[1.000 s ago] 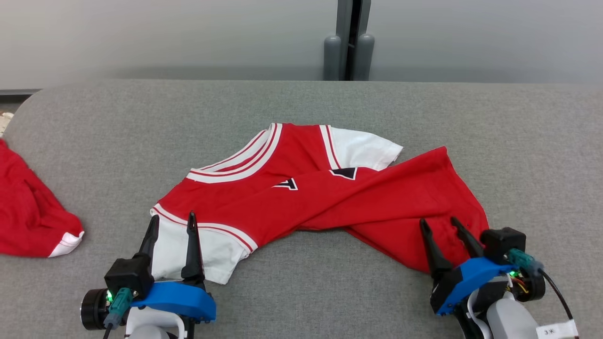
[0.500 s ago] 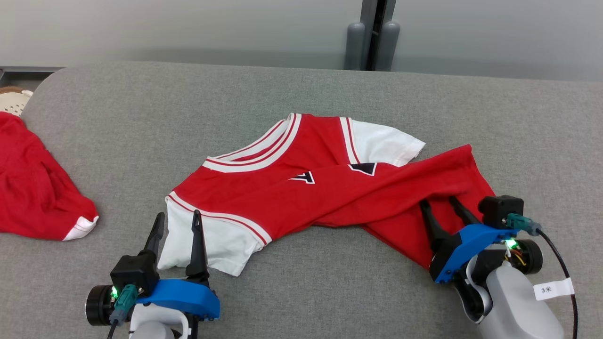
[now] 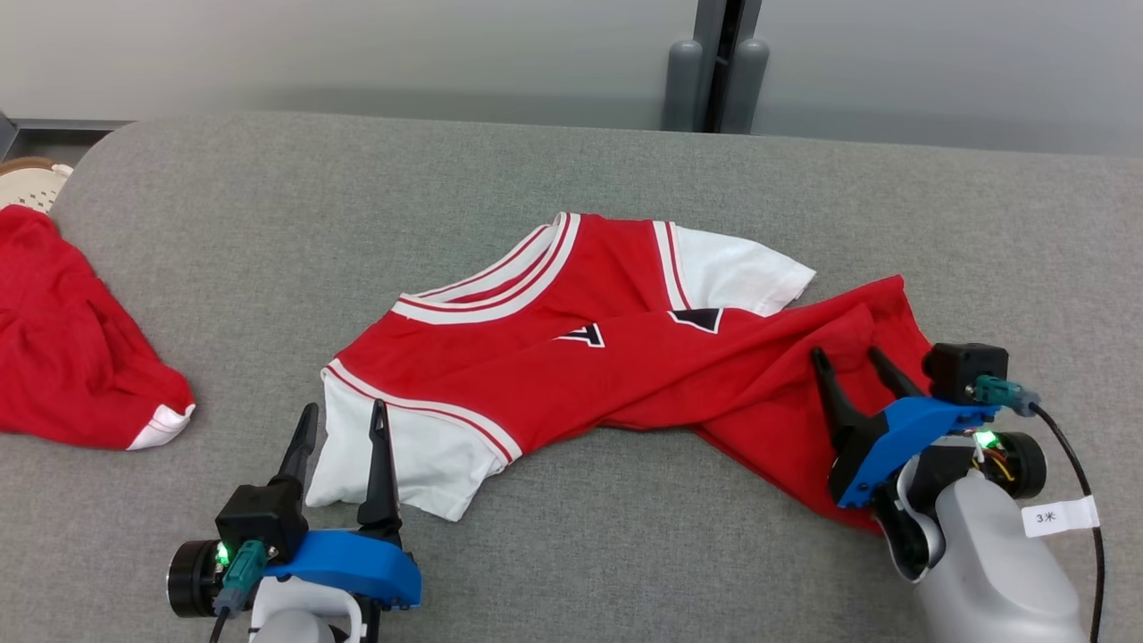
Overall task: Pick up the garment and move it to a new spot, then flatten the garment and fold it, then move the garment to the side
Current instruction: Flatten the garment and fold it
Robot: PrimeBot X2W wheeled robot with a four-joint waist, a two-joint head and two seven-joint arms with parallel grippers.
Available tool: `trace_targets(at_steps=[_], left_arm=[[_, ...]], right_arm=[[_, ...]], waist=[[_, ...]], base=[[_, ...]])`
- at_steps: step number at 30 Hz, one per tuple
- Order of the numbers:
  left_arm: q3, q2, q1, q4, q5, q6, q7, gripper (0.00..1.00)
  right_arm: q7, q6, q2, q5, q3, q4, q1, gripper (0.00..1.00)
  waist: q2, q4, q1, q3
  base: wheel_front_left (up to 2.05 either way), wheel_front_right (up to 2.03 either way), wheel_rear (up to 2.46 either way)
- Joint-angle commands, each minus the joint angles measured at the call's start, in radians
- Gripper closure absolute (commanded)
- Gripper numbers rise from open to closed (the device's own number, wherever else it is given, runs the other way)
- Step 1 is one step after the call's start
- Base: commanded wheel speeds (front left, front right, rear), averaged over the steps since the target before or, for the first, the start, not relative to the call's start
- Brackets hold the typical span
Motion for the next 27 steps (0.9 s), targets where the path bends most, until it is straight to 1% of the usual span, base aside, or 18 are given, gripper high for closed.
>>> trace_targets(at_steps=[1, 3, 5, 7, 12, 13, 15, 16, 19, 23, 27], left_arm=[[-0.003, 0.004, -0.009, 0.001, 0.003, -0.001, -0.004, 0.0], [-0.004, 0.004, -0.01, 0.001, 0.003, -0.002, -0.004, 0.0], [-0.009, 0.005, -0.014, -0.001, 0.004, -0.003, -0.005, 0.0], [-0.011, 0.005, -0.015, -0.001, 0.004, -0.003, -0.005, 0.0], [-0.017, 0.006, -0.016, 0.004, 0.003, -0.003, -0.005, 0.0], [-0.017, 0.006, -0.016, 0.005, 0.002, -0.003, -0.005, 0.0], [-0.018, 0.006, -0.017, 0.006, 0.0, -0.002, -0.006, 0.0], [-0.019, 0.006, -0.017, 0.006, -0.001, -0.002, -0.006, 0.0], [-0.02, 0.007, -0.019, 0.005, -0.002, 0.0, -0.006, 0.0], [-0.023, 0.007, -0.016, 0.005, -0.004, 0.004, -0.006, 0.0], [-0.027, 0.007, -0.009, 0.003, -0.005, 0.004, -0.006, 0.0]], right_arm=[[0.002, 0.0, -0.004, -0.028, -0.024, 0.015, -0.028, 0.0], [0.005, 0.0, -0.003, -0.035, -0.04, 0.025, -0.035, 0.0], [0.017, 0.0, -0.003, -0.067, -0.074, 0.056, -0.057, 0.0], [0.024, 0.0, -0.003, -0.072, -0.076, 0.066, -0.064, 0.0], [0.063, 0.0, -0.003, -0.01, -0.022, 0.101, -0.089, 0.0], [0.07, 0.0, -0.003, 0.004, -0.009, 0.104, -0.094, 0.09], [0.073, 0.0, -0.003, 0.004, 0.009, 0.105, -0.104, 0.56], [0.067, 0.0, -0.003, -0.005, 0.013, 0.104, -0.108, 0.66], [0.045, 0.0, -0.003, -0.021, 0.014, 0.092, -0.122, 1.0], [0.015, 0.0, -0.003, -0.042, 0.018, 0.061, -0.134, 1.0], [-0.012, 0.0, -0.003, -0.048, 0.028, -0.01, -0.133, 1.0]], waist=[[0.0, 0.002, -0.0001, 0.002], [0.0, 0.003, -0.0001, 0.003], [0.0, 0.008, -0.0001, 0.007], [0.0, 0.009, -0.0001, 0.007], [0.0, 0.013, -0.0001, 0.009], [0.0, 0.014, -0.0001, 0.009], [0.0, 0.014, -0.0001, 0.01], [0.0, 0.014, -0.0001, 0.01], [0.0, 0.013, -0.0001, 0.009], [0.0, 0.006, -0.0001, 0.004], [0.0, -0.011, -0.0001, -0.006]], base=[[0.0, 0.0, 0.0], [0.0, 0.0, 0.0], [0.0, 0.0, 0.0], [0.0, 0.0, 0.0], [0.0, 0.0, 0.0], [0.0, 0.0, 0.0], [0.0, 0.0, 0.0], [0.0, 0.0, 0.0], [0.0, 0.0, 0.0], [0.0, 0.0, 0.0], [0.0, 0.0, 0.0]])
